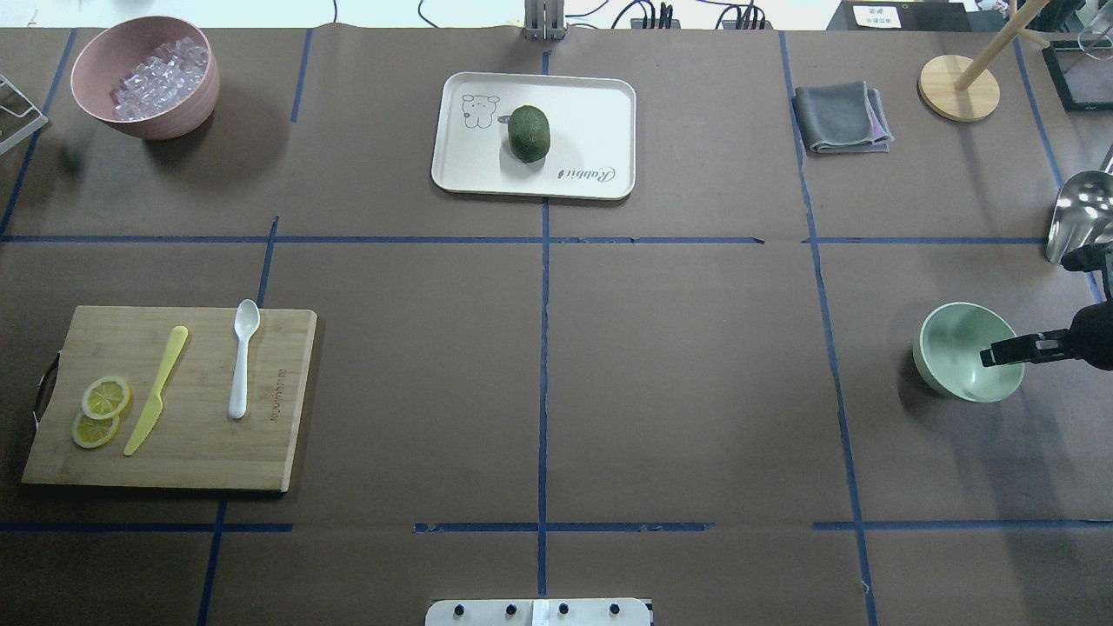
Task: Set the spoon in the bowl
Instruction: 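Grasp the pale green bowl rim with the right gripper and carry it inward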
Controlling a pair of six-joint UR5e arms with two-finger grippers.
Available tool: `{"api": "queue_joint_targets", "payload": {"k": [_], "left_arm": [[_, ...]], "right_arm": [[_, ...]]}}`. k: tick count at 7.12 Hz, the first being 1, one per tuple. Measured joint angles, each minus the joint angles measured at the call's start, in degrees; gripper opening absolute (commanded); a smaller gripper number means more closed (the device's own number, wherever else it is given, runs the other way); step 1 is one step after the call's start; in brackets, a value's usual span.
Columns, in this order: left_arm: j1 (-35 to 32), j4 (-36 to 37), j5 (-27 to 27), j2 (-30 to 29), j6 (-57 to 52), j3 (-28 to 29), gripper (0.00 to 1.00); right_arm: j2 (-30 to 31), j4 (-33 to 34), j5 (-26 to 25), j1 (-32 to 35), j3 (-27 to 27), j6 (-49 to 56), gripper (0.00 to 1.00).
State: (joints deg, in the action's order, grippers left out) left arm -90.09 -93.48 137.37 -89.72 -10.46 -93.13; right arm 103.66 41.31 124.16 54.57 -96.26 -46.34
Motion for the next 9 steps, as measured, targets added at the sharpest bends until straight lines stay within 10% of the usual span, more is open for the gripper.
{"api": "queue_joint_targets", "payload": {"k": [6,9], "left_arm": [[0.0,0.0,0.0,0.4,0.0,0.2,1.0],[0.0,0.0,0.0,0.4,0.0,-0.1,1.0]], "right_arm": [[-2.3,0.4,7.6,1.2,-4.0,-5.4,0.0],[-17.1,9.7,6.6,-2.2,-6.1,-21.5,0.0]]}}
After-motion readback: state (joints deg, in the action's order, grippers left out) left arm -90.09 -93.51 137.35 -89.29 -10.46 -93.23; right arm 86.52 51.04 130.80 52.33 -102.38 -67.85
